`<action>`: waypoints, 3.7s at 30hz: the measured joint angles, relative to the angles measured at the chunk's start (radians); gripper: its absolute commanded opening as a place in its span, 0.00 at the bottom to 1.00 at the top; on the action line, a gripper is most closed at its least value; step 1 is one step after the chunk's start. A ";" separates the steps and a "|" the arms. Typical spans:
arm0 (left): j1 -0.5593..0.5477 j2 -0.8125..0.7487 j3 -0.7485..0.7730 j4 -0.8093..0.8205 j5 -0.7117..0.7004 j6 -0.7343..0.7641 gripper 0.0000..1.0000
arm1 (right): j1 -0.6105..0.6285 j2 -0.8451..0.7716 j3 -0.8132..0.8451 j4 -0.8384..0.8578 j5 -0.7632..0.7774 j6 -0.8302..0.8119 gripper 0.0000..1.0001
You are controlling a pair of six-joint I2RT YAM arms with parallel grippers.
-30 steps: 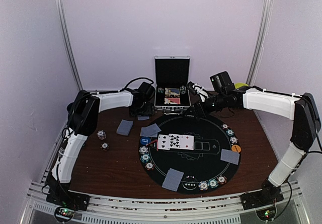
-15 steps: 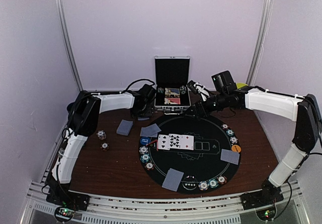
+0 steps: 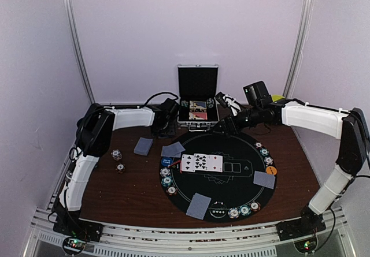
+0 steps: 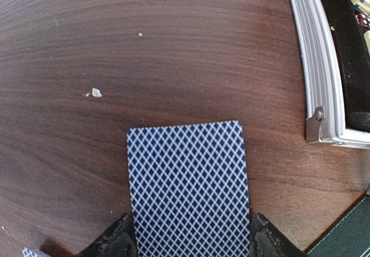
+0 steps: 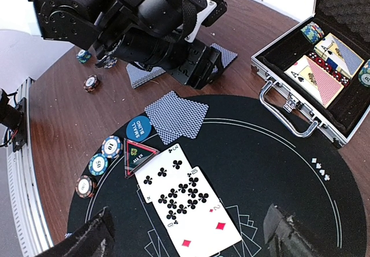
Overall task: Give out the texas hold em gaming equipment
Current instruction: Pick up the poker card from the center of the board, then place the poker card in the community card area.
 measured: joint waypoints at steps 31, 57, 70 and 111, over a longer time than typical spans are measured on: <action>-0.015 -0.077 -0.109 0.015 -0.003 0.022 0.66 | -0.001 -0.010 -0.005 0.006 0.003 -0.002 0.91; -0.066 -0.135 -0.180 0.128 0.056 0.074 0.67 | -0.009 -0.010 -0.005 0.006 0.009 -0.004 0.91; -0.187 -0.135 -0.169 0.136 0.089 0.081 0.67 | -0.050 -0.009 -0.005 0.005 0.008 -0.005 0.91; -0.547 0.021 0.041 0.198 0.051 -0.137 0.74 | -0.349 -0.251 -0.088 -0.039 0.217 -0.028 0.95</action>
